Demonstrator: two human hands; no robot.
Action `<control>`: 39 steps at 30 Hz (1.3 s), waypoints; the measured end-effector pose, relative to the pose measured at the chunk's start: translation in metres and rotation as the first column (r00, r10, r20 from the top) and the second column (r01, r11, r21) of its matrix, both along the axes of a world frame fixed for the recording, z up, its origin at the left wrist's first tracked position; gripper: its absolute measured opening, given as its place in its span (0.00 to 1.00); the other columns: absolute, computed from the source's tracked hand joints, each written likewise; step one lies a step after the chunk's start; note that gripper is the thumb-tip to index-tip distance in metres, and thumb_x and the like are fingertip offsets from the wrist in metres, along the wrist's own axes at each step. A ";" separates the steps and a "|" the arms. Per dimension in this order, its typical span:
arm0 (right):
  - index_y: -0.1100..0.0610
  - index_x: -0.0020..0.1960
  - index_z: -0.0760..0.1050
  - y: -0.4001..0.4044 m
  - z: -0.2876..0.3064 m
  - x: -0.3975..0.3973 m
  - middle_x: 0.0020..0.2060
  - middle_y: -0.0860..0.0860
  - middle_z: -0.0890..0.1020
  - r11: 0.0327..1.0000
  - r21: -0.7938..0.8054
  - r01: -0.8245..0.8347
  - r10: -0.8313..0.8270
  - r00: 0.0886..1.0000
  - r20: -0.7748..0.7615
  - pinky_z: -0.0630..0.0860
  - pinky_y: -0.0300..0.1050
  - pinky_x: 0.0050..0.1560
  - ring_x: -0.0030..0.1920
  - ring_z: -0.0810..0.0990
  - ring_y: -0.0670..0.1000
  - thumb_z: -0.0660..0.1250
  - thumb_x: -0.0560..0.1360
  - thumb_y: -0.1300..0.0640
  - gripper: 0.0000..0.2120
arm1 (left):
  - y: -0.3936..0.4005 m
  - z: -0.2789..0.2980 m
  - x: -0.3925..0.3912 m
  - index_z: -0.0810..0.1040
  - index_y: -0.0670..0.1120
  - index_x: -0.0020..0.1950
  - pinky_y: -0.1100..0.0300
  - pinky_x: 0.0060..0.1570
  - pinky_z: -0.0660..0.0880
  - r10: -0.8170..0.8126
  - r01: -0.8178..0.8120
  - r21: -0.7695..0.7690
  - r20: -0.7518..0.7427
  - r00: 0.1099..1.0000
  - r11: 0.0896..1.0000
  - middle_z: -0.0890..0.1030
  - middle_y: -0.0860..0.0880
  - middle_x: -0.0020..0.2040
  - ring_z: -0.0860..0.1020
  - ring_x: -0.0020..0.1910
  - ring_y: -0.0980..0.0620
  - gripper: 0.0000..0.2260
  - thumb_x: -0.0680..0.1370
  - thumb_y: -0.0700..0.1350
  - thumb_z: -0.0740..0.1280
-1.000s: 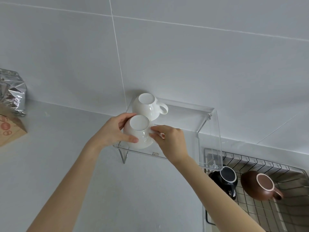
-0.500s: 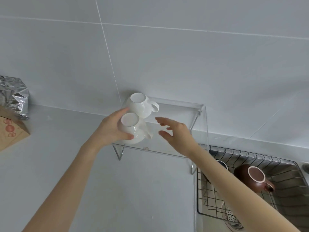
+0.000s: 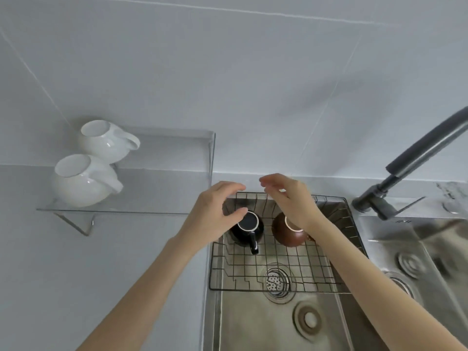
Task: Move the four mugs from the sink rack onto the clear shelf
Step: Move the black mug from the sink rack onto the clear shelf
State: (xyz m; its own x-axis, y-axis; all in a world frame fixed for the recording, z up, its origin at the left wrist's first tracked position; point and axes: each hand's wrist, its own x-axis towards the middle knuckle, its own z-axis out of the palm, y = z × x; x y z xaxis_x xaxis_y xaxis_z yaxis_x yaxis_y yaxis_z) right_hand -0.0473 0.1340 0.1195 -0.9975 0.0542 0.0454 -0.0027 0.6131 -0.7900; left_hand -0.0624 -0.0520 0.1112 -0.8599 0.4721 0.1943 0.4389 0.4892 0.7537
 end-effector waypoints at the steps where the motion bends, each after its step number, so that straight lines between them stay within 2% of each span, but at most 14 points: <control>1: 0.55 0.57 0.75 0.011 -0.008 0.004 0.49 0.48 0.80 1.000 0.000 0.010 -0.010 1.000 0.028 0.69 0.23 0.45 0.50 0.77 0.46 0.60 0.76 0.60 0.11 | 0.012 -0.010 0.002 0.74 0.48 0.60 0.68 0.57 0.70 -0.009 0.009 -0.012 0.041 0.999 1.000 0.77 0.54 0.55 0.74 0.54 0.59 0.18 0.71 0.44 0.70; 3: 0.55 0.57 0.74 0.025 -0.025 0.010 0.47 0.47 0.80 1.000 -0.014 0.024 -0.023 0.995 0.099 0.70 0.27 0.48 0.50 0.78 0.46 0.60 0.76 0.59 0.11 | 0.026 -0.032 0.004 0.72 0.48 0.62 0.62 0.59 0.71 -0.002 0.008 -0.045 0.138 0.990 0.999 0.77 0.51 0.57 0.74 0.56 0.57 0.20 0.71 0.43 0.70; 6: 0.54 0.57 0.74 0.038 -0.057 0.012 0.46 0.47 0.81 1.000 -0.006 0.023 -0.021 0.980 0.197 0.73 0.38 0.52 0.50 0.79 0.47 0.63 0.74 0.58 0.12 | 0.042 -0.069 0.003 0.70 0.46 0.65 0.57 0.63 0.71 0.050 -0.023 -0.106 0.268 0.962 0.994 0.76 0.48 0.61 0.74 0.60 0.53 0.23 0.71 0.41 0.70; 8: 0.55 0.57 0.74 0.040 -0.077 0.011 0.49 0.50 0.82 1.000 -0.012 0.024 -0.020 0.965 0.263 0.72 0.38 0.52 0.49 0.79 0.47 0.65 0.73 0.57 0.13 | 0.045 -0.088 0.000 0.69 0.45 0.66 0.56 0.65 0.69 0.086 -0.043 -0.148 0.302 0.949 0.988 0.75 0.46 0.63 0.73 0.62 0.51 0.24 0.70 0.39 0.69; 13: 0.58 0.56 0.75 0.035 -0.128 0.009 0.51 0.54 0.82 0.994 -0.049 0.093 -0.065 0.908 0.413 0.75 0.44 0.56 0.51 0.79 0.49 0.68 0.71 0.55 0.14 | 0.052 -0.122 -0.017 0.64 0.44 0.68 0.64 0.63 0.60 0.127 -0.029 -0.272 0.351 0.928 0.962 0.70 0.45 0.68 0.68 0.67 0.49 0.28 0.70 0.37 0.68; 18: 0.59 0.53 0.76 0.022 -0.157 0.016 0.50 0.55 0.82 0.990 -0.072 0.121 -0.071 0.872 0.484 0.72 0.39 0.50 0.48 0.77 0.48 0.69 0.70 0.56 0.14 | 0.056 -0.143 -0.024 0.58 0.45 0.71 0.63 0.66 0.56 0.100 0.017 -0.320 0.346 0.933 0.947 0.61 0.45 0.74 0.61 0.72 0.48 0.33 0.70 0.34 0.68; 24: 0.60 0.46 0.78 0.009 -0.169 0.020 0.41 0.52 0.83 0.980 -0.122 0.158 -0.076 0.862 0.501 0.74 0.38 0.45 0.44 0.79 0.48 0.69 0.69 0.56 0.09 | 0.065 -0.155 -0.033 0.54 0.44 0.73 0.56 0.71 0.59 0.058 0.071 -0.362 0.334 0.941 0.930 0.55 0.44 0.76 0.57 0.74 0.45 0.37 0.68 0.31 0.68; 26: 0.61 0.43 0.78 0.005 -0.172 0.020 0.40 0.54 0.83 0.981 -0.129 0.146 -0.063 0.864 0.499 0.76 0.44 0.47 0.43 0.80 0.50 0.69 0.68 0.56 0.08 | 0.066 -0.157 -0.033 0.53 0.44 0.73 0.55 0.71 0.58 0.055 0.082 -0.377 0.337 0.940 0.923 0.54 0.43 0.76 0.56 0.74 0.45 0.39 0.68 0.32 0.69; 28: 0.62 0.43 0.78 0.002 -0.173 0.019 0.41 0.56 0.84 0.980 -0.117 0.159 -0.081 0.863 0.498 0.77 0.47 0.49 0.42 0.80 0.51 0.69 0.69 0.57 0.08 | 0.067 -0.159 -0.034 0.51 0.45 0.73 0.54 0.71 0.58 0.058 0.085 -0.389 0.341 0.938 0.917 0.53 0.43 0.76 0.55 0.74 0.45 0.40 0.68 0.34 0.71; 32: 0.61 0.45 0.78 -0.003 -0.173 0.019 0.43 0.55 0.84 0.982 -0.014 0.187 -0.158 0.869 0.469 0.75 0.46 0.46 0.45 0.80 0.53 0.68 0.70 0.55 0.10 | 0.065 -0.159 -0.034 0.52 0.45 0.73 0.55 0.71 0.57 0.048 0.089 -0.394 0.324 0.945 0.915 0.54 0.43 0.76 0.56 0.74 0.46 0.40 0.68 0.36 0.72; 36: 0.60 0.40 0.74 -0.008 -0.174 0.024 0.43 0.56 0.80 0.963 0.096 0.251 -0.269 0.879 0.395 0.67 0.43 0.40 0.43 0.77 0.55 0.67 0.71 0.55 0.08 | 0.067 -0.160 -0.032 0.52 0.45 0.73 0.53 0.72 0.57 0.063 0.068 -0.386 0.317 0.946 0.920 0.56 0.44 0.76 0.55 0.74 0.46 0.40 0.68 0.39 0.73; 39: 0.66 0.38 0.74 -0.008 -0.173 0.024 0.48 0.59 0.80 0.956 0.045 0.289 -0.285 0.886 0.365 0.69 0.44 0.41 0.51 0.77 0.59 0.67 0.72 0.60 0.09 | 0.068 -0.159 -0.031 0.53 0.45 0.73 0.53 0.72 0.57 0.066 0.061 -0.397 0.298 0.952 0.916 0.57 0.43 0.75 0.55 0.74 0.47 0.40 0.68 0.41 0.73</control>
State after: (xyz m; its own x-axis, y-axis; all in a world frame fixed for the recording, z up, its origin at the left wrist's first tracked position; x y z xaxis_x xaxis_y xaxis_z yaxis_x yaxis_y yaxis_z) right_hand -0.0229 0.1264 -0.0532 -0.8849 0.3387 -0.3197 0.4607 0.5354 -0.7078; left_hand -0.0931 0.0161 -0.0483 -0.8481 0.4530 -0.2749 0.2224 0.7753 0.5912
